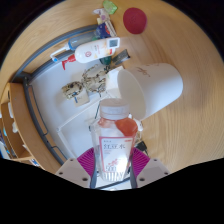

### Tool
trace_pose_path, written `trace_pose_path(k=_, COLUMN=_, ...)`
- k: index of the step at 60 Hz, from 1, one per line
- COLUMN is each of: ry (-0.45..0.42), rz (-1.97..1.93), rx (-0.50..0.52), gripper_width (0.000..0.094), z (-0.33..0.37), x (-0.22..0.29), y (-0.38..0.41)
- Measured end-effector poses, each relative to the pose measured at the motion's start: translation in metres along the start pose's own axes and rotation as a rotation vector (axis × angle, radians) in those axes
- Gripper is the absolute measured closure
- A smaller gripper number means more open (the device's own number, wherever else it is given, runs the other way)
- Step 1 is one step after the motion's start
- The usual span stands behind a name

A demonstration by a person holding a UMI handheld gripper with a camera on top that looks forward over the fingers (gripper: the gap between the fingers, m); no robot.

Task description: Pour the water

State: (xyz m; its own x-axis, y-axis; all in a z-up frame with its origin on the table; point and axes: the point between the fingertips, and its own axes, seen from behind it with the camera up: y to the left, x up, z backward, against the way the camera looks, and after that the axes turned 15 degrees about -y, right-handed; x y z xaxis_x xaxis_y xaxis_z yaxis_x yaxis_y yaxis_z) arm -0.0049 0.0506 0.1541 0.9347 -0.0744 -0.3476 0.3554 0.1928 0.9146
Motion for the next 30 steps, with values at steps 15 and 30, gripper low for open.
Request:
trace_pose_path(k=15, ry=0.043, rz=0.358, rx=0.083, gripper_width=0.0457, z=0.021, x=-0.014, y=0.043)
trace_pose_path(k=30, ry=-0.066, rz=1.282, rx=0.168, gripper_width=0.0448, z=0.046, x=0.048, y=0.111)
